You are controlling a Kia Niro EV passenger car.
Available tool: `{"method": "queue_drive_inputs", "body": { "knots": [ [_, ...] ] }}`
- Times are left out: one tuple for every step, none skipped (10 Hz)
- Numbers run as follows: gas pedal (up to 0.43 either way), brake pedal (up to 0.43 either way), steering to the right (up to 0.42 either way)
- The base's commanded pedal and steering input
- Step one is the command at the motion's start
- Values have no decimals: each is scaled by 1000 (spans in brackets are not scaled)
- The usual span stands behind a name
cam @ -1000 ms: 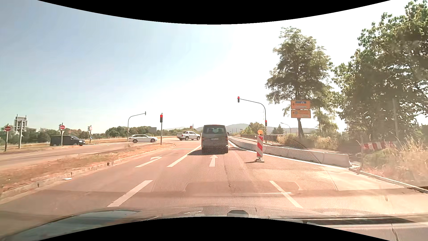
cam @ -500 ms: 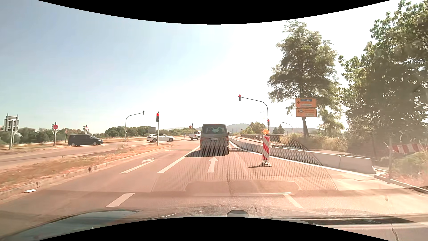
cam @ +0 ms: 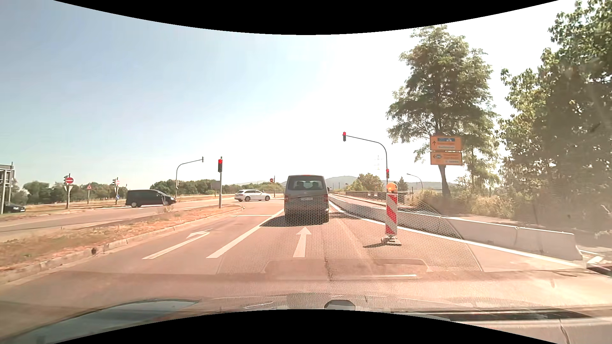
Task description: Follow the waypoints while adhering to traffic rules and regulations
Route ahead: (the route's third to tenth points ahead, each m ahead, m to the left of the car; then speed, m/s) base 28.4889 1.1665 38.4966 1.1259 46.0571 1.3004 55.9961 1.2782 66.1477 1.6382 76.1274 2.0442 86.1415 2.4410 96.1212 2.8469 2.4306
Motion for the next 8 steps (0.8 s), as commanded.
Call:
{"method": "queue_drive_inputs", "body": {
  "knots": [
    [0,0,-3],
    [0,0,-3],
    [0,0,-3],
    [0,0,-3],
    [0,0,-3],
    [0,0,-3],
    [0,0,-3],
    [0,0,-3]
  ]
}}
